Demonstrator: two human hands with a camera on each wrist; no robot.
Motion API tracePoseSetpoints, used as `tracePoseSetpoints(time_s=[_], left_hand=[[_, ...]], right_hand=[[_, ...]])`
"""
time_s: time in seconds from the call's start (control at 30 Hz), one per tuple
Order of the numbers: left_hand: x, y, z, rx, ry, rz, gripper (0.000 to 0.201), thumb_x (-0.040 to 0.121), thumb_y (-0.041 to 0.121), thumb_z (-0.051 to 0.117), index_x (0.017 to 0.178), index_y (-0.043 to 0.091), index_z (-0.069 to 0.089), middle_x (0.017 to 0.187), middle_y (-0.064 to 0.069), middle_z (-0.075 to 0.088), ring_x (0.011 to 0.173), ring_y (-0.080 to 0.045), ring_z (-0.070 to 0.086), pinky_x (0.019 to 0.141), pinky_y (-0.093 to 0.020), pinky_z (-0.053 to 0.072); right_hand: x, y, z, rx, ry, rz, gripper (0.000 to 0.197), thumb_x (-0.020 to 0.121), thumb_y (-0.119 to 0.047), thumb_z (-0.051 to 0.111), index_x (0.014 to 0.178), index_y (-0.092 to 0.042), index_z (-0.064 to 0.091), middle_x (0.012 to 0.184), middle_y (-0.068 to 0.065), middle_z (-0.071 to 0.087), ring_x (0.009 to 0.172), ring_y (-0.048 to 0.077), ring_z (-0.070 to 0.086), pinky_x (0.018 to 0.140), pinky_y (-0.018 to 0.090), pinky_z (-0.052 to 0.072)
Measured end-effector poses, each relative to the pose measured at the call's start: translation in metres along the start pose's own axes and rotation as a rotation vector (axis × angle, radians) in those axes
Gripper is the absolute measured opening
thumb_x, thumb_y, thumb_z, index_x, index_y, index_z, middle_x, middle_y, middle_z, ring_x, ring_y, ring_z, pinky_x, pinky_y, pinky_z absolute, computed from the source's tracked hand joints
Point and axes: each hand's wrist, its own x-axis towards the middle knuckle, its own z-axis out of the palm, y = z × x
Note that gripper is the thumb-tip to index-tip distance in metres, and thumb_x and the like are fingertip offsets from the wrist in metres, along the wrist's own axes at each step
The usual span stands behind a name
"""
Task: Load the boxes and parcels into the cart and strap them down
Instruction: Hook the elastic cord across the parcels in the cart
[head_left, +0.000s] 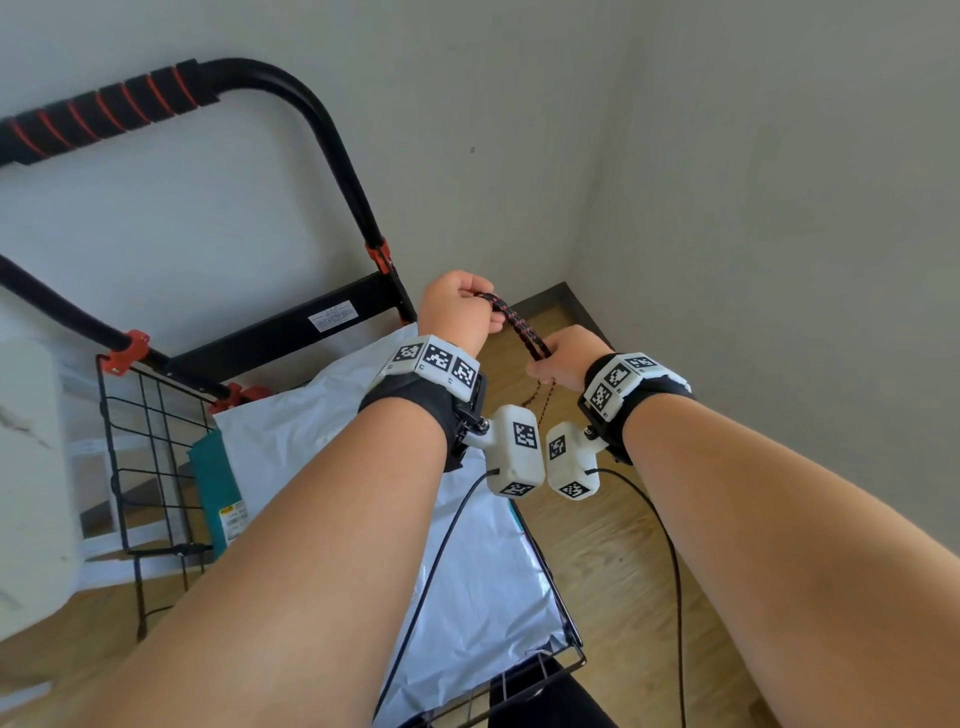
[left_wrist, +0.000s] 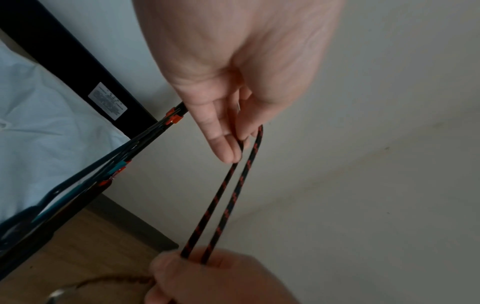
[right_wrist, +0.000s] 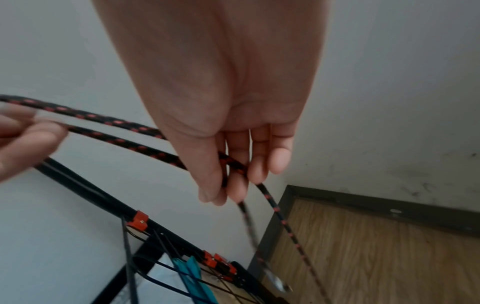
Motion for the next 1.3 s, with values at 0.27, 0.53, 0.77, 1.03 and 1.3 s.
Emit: tracePoseSetpoints(time_s=[0.27,0.53,0.77,1.03,1.3], left_hand=[[0.01,-0.04,-0.021,-0.007,0.085,-0.007,0.019,0.09,-0.004,0.051,0.104,0.007,0.059,0.088,-0.005,0.063,0.069,-0.016,0.065,0.068,-0.027,0.059],[0.02,-0.125,-0.048,0.214,0.094,-0.203,0.022,0.076,0.008,0.056,0.084,0.028,0.06,0.103,-0.009,0.068,0.093,-0.031,0.067,0.086,-0.045,0.055],[0.012,-0.163,-0.046,0.397,-0.023,-0.267,0.033,0.085,0.002,0.049,0.068,0.026,0.063,0.104,-0.011,0.07,0.095,-0.034,0.066,0.088,-0.044,0.055],[0.012,-0.185,-0.031,0.558,-0.138,-0.241,0.034,0.09,-0.005,0.046,0.105,0.011,0.072,0.119,-0.002,0.066,0.111,-0.025,0.06,0.097,-0.029,0.047],[0.023,-0.206,-0.019,0.526,-0.167,-0.227,0.027,0.088,-0.001,0.051,0.098,0.014,0.072,0.111,-0.001,0.069,0.099,-0.022,0.064,0.081,-0.02,0.046]], right_hand=[[0.016,0.007,0.023,0.005,-0.019,0.089,0.026,0.097,-0.024,0.051,0.096,-0.003,0.068,0.071,0.001,0.057,0.057,0.013,0.051,0.049,0.023,0.036],[0.029,0.009,0.043,0.007,-0.009,0.036,0.026,0.099,-0.022,0.05,0.1,-0.004,0.069,0.084,0.006,0.063,0.064,0.014,0.052,0.053,0.022,0.039],[0.036,0.019,0.052,0.135,0.016,0.064,0.018,0.094,-0.015,0.059,0.106,-0.008,0.07,0.102,0.009,0.071,0.095,0.025,0.066,0.087,0.037,0.055],[0.051,0.023,0.059,0.31,-0.054,0.143,0.024,0.094,-0.006,0.056,0.116,0.002,0.063,0.112,0.018,0.068,0.103,0.028,0.067,0.086,0.032,0.056],[0.062,0.029,0.068,0.434,-0.102,0.17,0.034,0.088,-0.001,0.058,0.121,-0.002,0.063,0.119,0.016,0.066,0.11,0.028,0.064,0.074,0.026,0.053]])
